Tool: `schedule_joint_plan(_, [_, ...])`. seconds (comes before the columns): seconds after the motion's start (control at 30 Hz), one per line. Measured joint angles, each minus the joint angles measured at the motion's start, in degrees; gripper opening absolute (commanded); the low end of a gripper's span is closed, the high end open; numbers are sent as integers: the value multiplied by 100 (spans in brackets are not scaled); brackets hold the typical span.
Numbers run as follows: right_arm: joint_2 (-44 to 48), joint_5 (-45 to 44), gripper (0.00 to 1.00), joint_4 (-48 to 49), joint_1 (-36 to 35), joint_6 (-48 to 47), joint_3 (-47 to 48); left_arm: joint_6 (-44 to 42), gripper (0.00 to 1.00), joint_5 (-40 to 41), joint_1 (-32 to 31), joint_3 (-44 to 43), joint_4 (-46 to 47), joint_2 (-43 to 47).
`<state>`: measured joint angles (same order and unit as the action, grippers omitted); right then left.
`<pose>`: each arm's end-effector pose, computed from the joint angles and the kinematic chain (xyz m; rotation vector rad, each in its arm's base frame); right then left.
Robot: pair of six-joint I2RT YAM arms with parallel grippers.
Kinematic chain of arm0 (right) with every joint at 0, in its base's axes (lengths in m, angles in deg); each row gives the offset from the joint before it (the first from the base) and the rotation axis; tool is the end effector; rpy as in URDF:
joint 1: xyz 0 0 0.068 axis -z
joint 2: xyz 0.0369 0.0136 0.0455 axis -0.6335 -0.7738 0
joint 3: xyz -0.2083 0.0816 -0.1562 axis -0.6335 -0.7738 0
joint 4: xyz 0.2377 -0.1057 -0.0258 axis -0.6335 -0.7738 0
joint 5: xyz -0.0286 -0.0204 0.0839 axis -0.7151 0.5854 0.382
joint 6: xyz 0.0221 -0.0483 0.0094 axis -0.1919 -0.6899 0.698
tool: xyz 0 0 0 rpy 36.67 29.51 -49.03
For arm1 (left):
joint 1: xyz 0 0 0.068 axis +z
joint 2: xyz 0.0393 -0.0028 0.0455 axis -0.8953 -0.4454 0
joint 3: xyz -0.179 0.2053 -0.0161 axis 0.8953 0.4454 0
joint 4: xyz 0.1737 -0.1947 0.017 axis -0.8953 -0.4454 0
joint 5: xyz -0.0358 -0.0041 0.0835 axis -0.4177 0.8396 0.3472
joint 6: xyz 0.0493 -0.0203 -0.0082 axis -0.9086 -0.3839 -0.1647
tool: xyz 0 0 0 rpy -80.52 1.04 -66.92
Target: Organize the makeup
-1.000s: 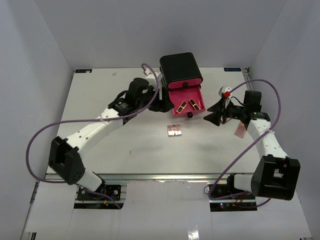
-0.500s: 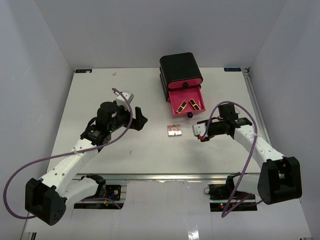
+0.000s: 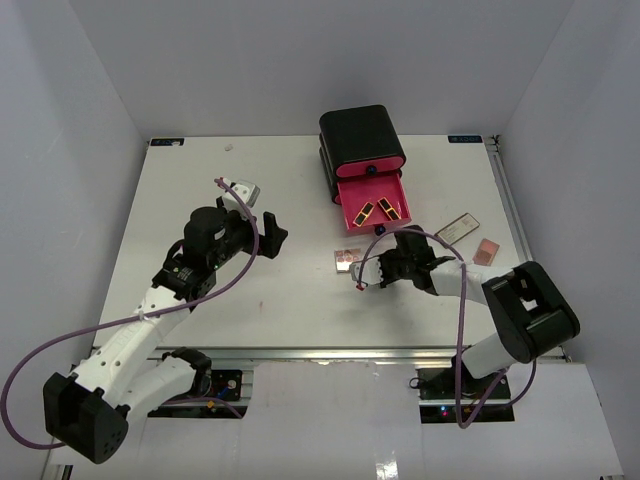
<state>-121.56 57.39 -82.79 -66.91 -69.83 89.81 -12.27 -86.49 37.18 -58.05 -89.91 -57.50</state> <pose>0.2363 0.1349 0.1436 -1.9847 1.2603 -0.1129 0.1948 -0.1011 0.3097 0.3999 1.9029 -0.5035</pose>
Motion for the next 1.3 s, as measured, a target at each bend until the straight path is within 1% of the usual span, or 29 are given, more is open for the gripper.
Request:
schedule_joint_plan(0.2, [-493, -985, 28, 2031, -315, 121, -437, -16, 98, 19, 0, 0, 8, 33])
schedule_joint_plan(0.3, [-696, -1268, 28, 2666, -327, 112, -532, -28, 98, 23, 0, 0, 8, 33])
schedule_joint_plan(0.43, [-852, -1638, 28, 3160, -327, 28, -522, -39, 98, 46, 0, 0, 8, 31])
schedule_joint_plan(0.63, [-856, -1802, 28, 3243, -327, -45, -263, -44, 98, 79, 1, 0, 8, 31])
schedule_joint_plan(0.8, [-936, -1842, 28, 3133, -327, -17, 281, -46, 98, 100, 2, 0, 8, 31])
schedule_joint_plan(1.07, [-1551, -1992, 30, 3007, -327, 148, 1076, -59, 98, 116, 26, 0, 12, 31])
schedule_joint_plan(1.17, [-1817, -2074, 32, 2941, -317, 298, 1412, -65, 98, 121, 34, 0, 14, 31])
schedule_joint_plan(1.3, [-2183, -2085, 36, 2604, -263, 558, 2023, -68, 98, 124, 44, 0, 17, 30])
